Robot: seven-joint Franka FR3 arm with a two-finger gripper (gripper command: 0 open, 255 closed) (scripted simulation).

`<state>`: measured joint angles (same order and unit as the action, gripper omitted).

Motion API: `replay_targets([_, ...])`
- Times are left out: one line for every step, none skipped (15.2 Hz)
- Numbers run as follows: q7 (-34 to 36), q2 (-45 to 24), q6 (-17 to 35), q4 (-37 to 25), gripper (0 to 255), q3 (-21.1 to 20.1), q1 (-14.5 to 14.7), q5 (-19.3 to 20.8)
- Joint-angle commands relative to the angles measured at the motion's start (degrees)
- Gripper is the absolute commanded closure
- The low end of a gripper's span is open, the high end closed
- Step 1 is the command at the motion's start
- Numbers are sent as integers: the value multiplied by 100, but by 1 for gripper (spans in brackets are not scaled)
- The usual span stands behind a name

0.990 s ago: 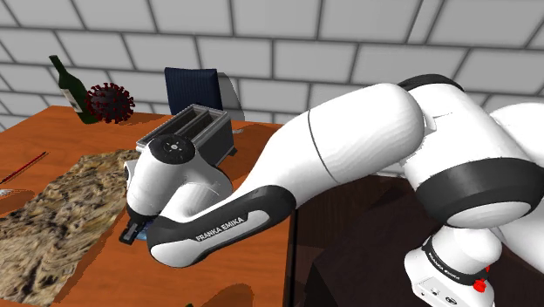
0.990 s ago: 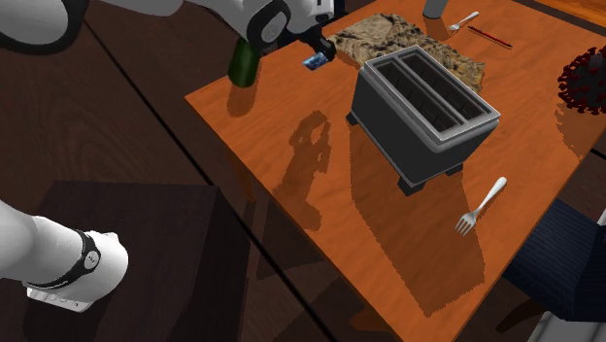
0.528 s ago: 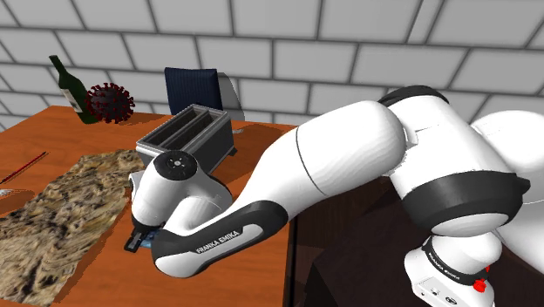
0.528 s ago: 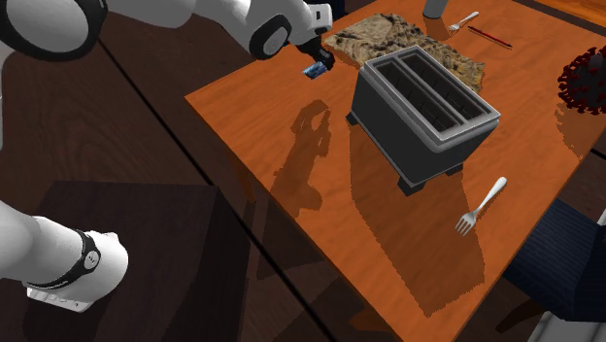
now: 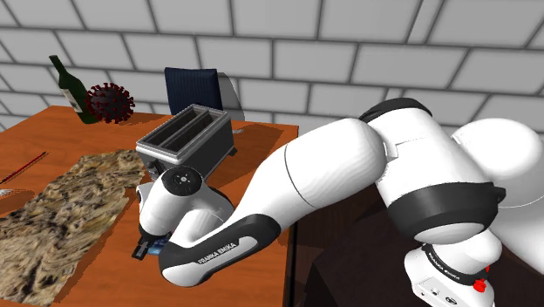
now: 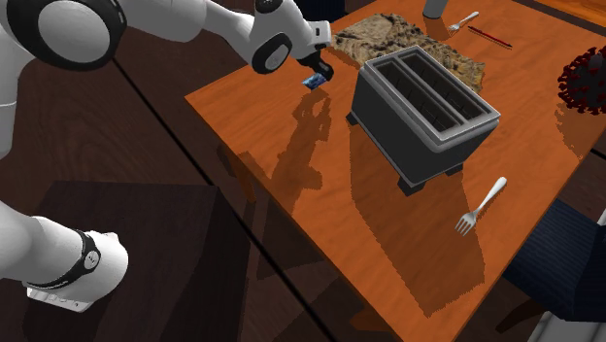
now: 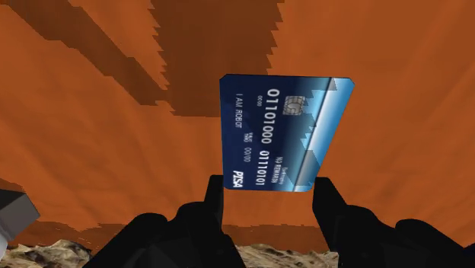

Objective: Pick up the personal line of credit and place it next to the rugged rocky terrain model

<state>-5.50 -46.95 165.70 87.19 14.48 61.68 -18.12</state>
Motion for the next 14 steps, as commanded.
replay_targets([-12, -150, 115, -42, 255, -51, -29, -27])
replay_targets([-12, -149, 116, -41, 255, -51, -29, -27])
replay_targets([-12, -150, 115, -42, 255, -51, -29, -27])
replay_targets([-12, -150, 115, -42, 255, -51, -29, -27])
replay_targets([-12, -150, 115, -42, 255, -51, -29, -27])
replay_targets([-12, -150, 115, -42, 255, -51, -29, -27])
replay_targets([-12, -150, 115, -42, 255, -51, -29, -27])
replay_targets([-12, -150, 115, -42, 255, -51, -29, -27])
replay_targets([-12, -149, 114, -42, 255, -50, -29, -26])
replay_targets([-12, -149, 114, -42, 0, -50, -29, -26])
replay_targets([-12, -149, 114, -42, 0, -50, -29, -26])
replay_targets([-12, -149, 114, -42, 0, -50, -29, -26])
replay_targets([-12, -149, 114, -42, 0, -50, -29, -26])
replay_targets([-12, -149, 114, -42, 0, -50, -29, -26])
